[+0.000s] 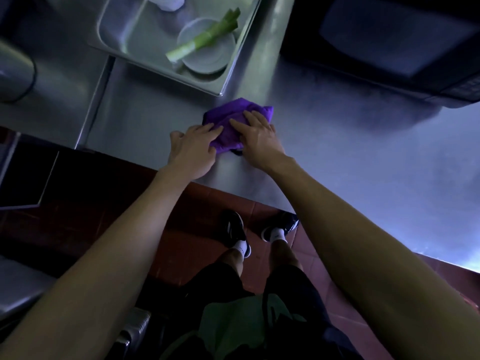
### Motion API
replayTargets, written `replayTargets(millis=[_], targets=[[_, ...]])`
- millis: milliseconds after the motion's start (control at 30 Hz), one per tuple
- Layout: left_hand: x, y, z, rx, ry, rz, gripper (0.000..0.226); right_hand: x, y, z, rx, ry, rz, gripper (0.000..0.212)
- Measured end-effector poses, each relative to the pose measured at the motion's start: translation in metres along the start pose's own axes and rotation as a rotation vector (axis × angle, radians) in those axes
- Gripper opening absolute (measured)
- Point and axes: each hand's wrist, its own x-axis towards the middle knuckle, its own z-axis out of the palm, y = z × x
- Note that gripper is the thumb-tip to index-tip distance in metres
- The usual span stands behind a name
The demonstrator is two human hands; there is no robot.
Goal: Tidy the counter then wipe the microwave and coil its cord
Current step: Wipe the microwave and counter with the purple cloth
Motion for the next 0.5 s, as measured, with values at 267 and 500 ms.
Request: replayTargets(millis=[267, 500], targets=[[-0.046, -0.003, 0.019, 0.028, -0.003, 0.045, 0.06, -0.01, -0.016, 0.01, 0.076, 0.061, -0.1, 0.042], [-0.068, 0.009, 0.031, -0.044, 0.037, 0.124, 0.061, -0.034, 0.001, 0.009, 0.084, 0.094, -0.158, 0.036]])
